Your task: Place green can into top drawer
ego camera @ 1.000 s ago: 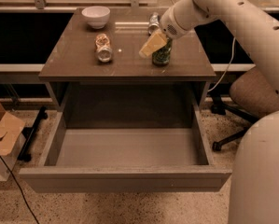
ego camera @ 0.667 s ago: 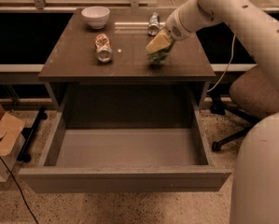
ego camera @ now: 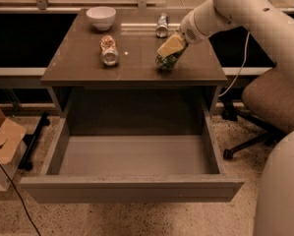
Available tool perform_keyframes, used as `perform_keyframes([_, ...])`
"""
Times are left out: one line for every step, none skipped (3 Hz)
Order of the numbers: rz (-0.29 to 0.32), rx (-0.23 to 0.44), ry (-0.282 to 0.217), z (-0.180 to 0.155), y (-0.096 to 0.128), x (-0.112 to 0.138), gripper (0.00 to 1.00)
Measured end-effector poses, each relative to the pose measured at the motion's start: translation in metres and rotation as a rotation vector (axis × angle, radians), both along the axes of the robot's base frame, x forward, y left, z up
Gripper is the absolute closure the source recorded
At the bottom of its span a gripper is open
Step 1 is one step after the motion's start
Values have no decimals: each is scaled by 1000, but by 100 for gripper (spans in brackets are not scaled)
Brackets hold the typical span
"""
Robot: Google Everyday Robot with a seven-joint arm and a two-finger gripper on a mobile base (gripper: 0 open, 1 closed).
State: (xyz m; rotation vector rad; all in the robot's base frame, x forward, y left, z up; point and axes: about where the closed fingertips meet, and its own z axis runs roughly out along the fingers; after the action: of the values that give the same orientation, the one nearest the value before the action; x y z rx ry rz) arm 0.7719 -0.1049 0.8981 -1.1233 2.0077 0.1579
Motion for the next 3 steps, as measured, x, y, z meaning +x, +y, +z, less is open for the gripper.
perform_keyframes([9,8,-30,17,4,-12,100])
perform_keyframes([43,-12,-36,37,7,-36,100])
perform_keyframes([54,-93,6,38,-5,-80,100])
